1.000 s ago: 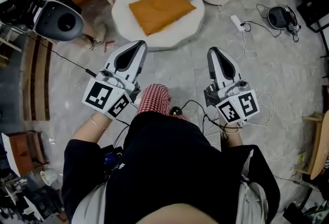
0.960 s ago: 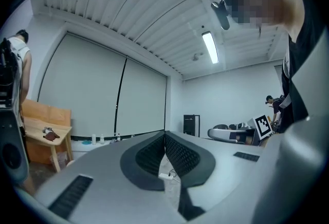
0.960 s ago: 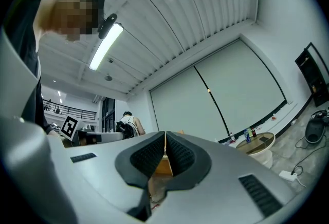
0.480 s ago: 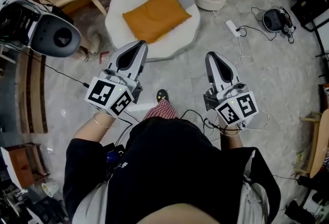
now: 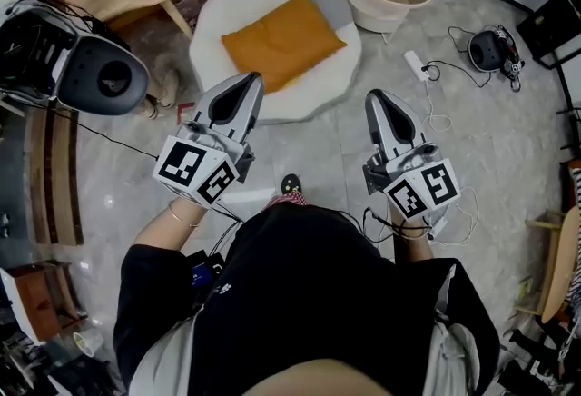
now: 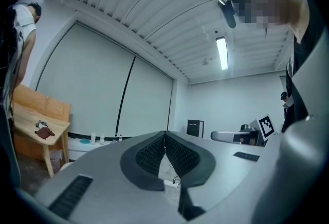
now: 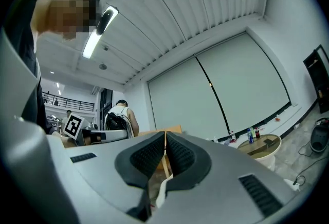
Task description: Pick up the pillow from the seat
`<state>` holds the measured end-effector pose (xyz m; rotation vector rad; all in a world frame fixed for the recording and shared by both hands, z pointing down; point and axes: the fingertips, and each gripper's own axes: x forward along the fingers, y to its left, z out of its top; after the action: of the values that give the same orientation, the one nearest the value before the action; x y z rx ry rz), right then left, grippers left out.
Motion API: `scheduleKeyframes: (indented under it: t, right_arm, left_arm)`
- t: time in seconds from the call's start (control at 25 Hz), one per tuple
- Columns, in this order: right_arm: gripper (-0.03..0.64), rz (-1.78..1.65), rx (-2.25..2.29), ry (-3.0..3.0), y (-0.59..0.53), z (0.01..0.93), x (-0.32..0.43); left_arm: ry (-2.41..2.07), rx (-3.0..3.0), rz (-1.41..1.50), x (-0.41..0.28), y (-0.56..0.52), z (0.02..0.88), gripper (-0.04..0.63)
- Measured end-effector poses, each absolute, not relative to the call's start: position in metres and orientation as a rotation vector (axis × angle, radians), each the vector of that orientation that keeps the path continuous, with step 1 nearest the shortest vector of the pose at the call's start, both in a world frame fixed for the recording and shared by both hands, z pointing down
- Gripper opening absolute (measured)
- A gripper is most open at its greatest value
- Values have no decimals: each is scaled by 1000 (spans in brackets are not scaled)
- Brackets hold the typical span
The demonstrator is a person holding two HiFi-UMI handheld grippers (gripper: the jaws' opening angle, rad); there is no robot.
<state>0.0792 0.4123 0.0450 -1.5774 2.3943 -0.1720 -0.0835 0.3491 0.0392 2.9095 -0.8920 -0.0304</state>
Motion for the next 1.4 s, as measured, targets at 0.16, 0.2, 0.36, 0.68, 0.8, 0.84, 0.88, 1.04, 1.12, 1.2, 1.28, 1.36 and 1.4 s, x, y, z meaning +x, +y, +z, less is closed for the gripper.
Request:
scheduleKeyframes:
  t: [0.16,0.2,0.36,0.68,0.8,0.84,0.88,1.04,1.12,1.2,1.28,1.36,1.4]
  right_arm:
    - [23,-133,-1581,2412,383,40,71]
    - [23,-126,-1585,2416,375,39,69]
    - [23,-132,-1569,2433,347,38,52]
    - [23,-163,-1580,2458,317,43,35]
    - [23,-159,-1593,2470,308,42,37]
    - [23,-163,-1590,2472,305,43,37]
    - [22,-170,-1586,2473,301,44,38]
    - [23,-193,-1563,2477,280,45,39]
    - [23,-190,-1529,2492,267,43,35]
    - [23,-178,-1487,2519,256,41,31]
    - [23,-163,-1447,2547,245,40,27]
    - [23,-158,-1409,2568,234,40,27]
    - [23,-160,-1393,2575,229,41,27]
  left_arm:
    - [-880,2949,-45,-89,325,41,9]
    - [-874,2963,-41,-90,321,41,9]
    - [-855,2968,-57,-102,299,44,9]
    - [-911,2934,-108,-126,272,45,9]
    - [-938,2917,-119,-134,265,47,9]
    - [-948,2908,-115,-136,263,49,9]
    - [-957,2902,-107,-138,261,51,9]
    - [-997,2880,-79,-143,252,54,9]
    - [-1037,2869,-74,-148,243,53,9]
    - [-1082,2860,-70,-152,235,52,9]
    - [-1123,2856,-64,-152,227,50,9]
    - [-1156,2844,-57,-151,220,51,9]
    - [-1170,2830,-57,-150,216,52,9]
